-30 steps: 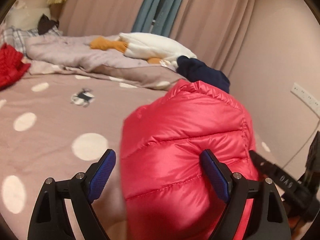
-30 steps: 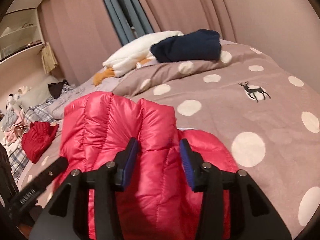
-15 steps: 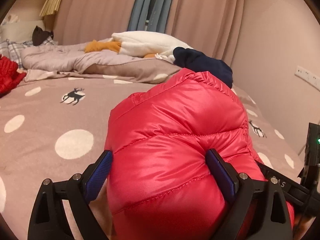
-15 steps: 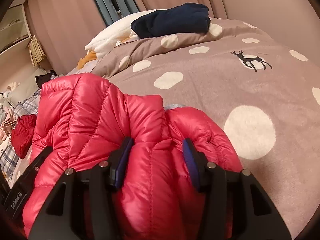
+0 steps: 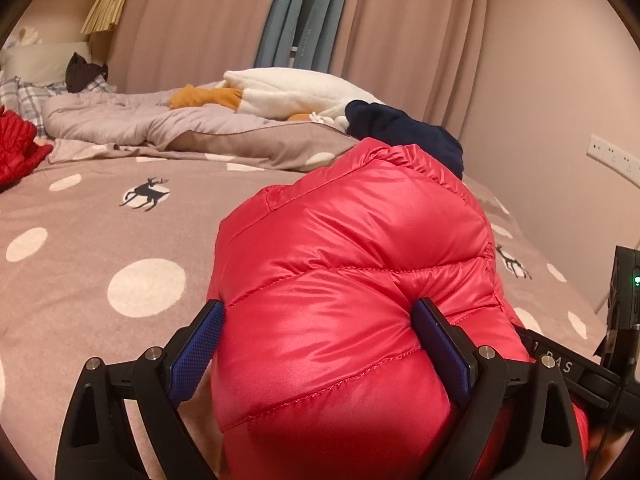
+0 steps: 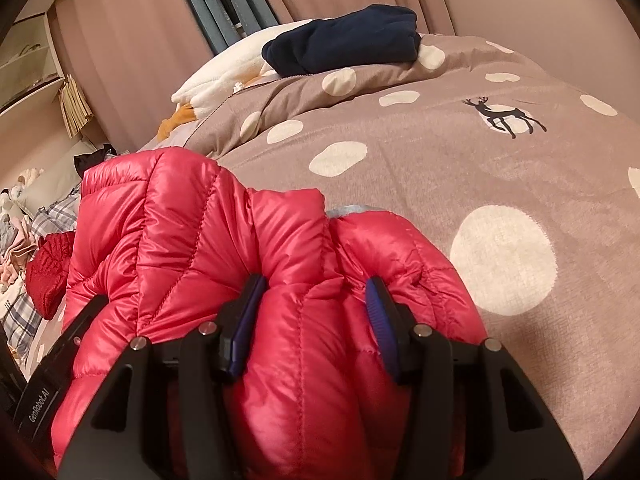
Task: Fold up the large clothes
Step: 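Lower the red jacket bundle onto the bed with both grippers and release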
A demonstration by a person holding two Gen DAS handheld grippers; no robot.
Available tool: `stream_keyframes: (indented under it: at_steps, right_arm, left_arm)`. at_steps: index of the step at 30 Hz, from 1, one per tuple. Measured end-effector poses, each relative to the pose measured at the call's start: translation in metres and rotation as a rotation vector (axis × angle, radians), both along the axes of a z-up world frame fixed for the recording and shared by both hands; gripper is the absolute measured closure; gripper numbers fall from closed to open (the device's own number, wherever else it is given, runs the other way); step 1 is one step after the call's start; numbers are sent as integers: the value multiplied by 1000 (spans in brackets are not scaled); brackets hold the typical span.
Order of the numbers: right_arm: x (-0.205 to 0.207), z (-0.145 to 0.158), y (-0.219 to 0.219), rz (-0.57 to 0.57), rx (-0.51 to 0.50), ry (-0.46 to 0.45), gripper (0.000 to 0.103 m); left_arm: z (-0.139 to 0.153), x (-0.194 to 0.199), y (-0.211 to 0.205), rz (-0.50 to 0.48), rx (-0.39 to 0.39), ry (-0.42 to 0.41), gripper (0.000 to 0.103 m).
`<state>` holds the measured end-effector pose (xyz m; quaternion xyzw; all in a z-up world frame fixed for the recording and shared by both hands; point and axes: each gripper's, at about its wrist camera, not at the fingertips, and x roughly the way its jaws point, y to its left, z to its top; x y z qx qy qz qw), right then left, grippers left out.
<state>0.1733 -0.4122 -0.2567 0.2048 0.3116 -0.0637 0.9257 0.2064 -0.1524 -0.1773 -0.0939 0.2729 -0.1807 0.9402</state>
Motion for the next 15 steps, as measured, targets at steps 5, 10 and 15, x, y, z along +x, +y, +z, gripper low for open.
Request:
stream_keyframes:
  at_steps: [5, 10, 15]
  right_arm:
    - [0, 0, -1, 1, 2, -1, 53]
    - [-1, 1, 0, -8, 2, -8, 53]
    - [-3, 3, 3, -10, 1, -7, 52]
  left_arm:
    - [-1, 0, 0, 0, -2, -2, 9]
    - [-2, 2, -2, -2, -5, -1, 9]
    - [-2, 2, -2, 1, -9, -2, 8]
